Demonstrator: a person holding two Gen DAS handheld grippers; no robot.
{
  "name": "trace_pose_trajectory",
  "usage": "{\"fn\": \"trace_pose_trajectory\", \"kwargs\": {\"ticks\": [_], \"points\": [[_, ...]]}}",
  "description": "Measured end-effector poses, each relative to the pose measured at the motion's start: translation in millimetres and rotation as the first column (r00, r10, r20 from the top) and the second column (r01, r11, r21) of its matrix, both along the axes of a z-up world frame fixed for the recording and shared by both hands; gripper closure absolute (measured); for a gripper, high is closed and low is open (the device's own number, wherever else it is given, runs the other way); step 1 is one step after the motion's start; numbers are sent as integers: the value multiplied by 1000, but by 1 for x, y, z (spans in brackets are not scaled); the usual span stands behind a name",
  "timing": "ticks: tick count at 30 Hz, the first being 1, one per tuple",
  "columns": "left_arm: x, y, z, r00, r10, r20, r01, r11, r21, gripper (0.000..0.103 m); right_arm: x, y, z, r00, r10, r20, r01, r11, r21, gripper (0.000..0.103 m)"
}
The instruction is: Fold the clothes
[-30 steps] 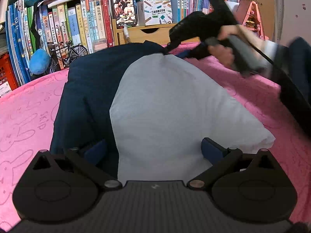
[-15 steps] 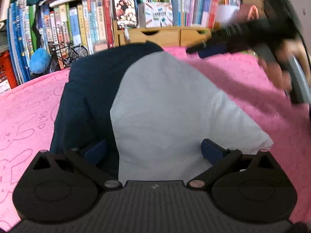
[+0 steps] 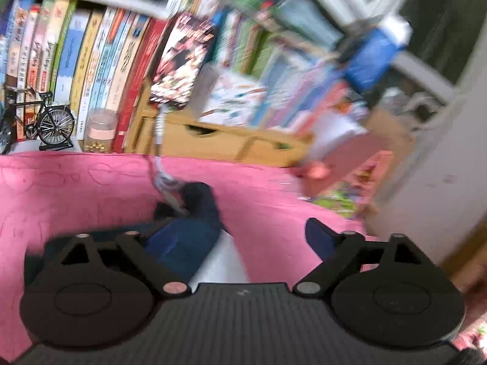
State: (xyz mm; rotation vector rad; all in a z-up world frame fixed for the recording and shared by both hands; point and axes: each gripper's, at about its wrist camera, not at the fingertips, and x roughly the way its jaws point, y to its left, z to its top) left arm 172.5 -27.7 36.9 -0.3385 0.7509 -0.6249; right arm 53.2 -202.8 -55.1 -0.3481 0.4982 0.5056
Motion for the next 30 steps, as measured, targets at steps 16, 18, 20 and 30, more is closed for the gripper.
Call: {"fn": "trace_pose_trajectory", "kwargs": {"ticks": [16,18,20,30], "points": [[91,-51,-73,979,23,-203,1,993,118,77,1,-16,-4,999,-18,-40,20,998,56,36],[95,-48,-77,981,6,-194,5,998,57,86,1,-17,-3,999,-19,-40,21,998,57,34],[95,-53,-77,988,-8,-154,22,996,84,89,1,-17,-4,999,-21,-40,24,998,58,34],[128,-41,-48,986,153,-61,-149,986,69,94,5,-17,-3,998,-28,-61,33,997,71,29]]}}
